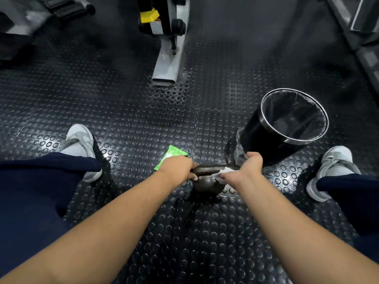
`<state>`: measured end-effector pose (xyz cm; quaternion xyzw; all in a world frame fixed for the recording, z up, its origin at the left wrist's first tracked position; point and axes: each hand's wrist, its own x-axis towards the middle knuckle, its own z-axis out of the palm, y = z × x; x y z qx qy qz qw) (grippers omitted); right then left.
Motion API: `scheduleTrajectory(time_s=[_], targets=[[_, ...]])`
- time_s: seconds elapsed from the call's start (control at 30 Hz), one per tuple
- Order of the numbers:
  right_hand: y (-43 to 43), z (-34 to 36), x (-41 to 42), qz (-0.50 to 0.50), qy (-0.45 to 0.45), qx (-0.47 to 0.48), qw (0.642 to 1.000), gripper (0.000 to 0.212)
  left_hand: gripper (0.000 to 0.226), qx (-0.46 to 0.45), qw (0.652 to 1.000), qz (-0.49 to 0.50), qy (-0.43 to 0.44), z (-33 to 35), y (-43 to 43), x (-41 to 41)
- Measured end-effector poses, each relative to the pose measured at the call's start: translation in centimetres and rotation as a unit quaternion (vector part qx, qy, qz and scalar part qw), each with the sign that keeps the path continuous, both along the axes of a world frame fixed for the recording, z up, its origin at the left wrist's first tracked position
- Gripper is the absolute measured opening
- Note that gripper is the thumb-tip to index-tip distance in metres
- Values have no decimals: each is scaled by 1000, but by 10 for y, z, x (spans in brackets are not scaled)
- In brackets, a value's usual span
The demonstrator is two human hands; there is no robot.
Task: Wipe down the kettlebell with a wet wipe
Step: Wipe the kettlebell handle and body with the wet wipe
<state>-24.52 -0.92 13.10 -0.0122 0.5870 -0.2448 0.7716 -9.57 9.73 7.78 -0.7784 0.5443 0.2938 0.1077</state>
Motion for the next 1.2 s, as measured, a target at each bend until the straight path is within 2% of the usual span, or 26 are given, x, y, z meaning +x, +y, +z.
scheduleTrajectory(time_s=[0.1, 0.23, 0.33, 0.5, 0.53, 0.63, 0.67, 0.77, 0.9, 1.0, 1.07, 1.2], targets=[[9, -3, 10, 28, -8, -13, 1000, 32, 41, -5, 1000, 1, -7, -3, 1, -3], [48, -18, 32, 91, -8, -9, 996, 55, 17, -51, 997, -13, -58, -6, 3, -6], [43, -17, 28, 87, -21, 2, 996, 66, 15, -54, 997, -14, -56, -4, 4, -6], [7, -12, 2, 11, -16, -11, 1000, 31, 32, -23, 1000, 7, 2, -2, 2, -2], [9, -13, 4, 13, -17, -20, 1000, 33, 32, -21, 1000, 6, 4, -3, 1, -1], [39, -18, 18, 58, -2, -22, 998, 64, 25, -38, 999, -2, -19, -4, 2, -2], [47, -24, 23, 64, -16, -27, 997, 65, 20, -51, 998, -6, -34, -7, 3, -2], [60, -17, 26, 63, -27, -37, 997, 47, 8, -73, 995, -17, -61, -6, 4, -3], [28, -19, 10, -2, -19, -38, 999, 30, 20, -29, 999, -9, -28, 1, -3, 0], [17, -15, 2, -41, -9, -41, 998, 21, 22, -9, 1000, -10, -10, 4, -7, 0], [32, -11, 10, -18, -11, -27, 999, 28, 22, -7, 1000, -16, -21, 4, -5, -1], [62, -16, 25, 49, -12, -25, 998, 57, 16, -57, 995, -24, -75, -4, 1, -2]])
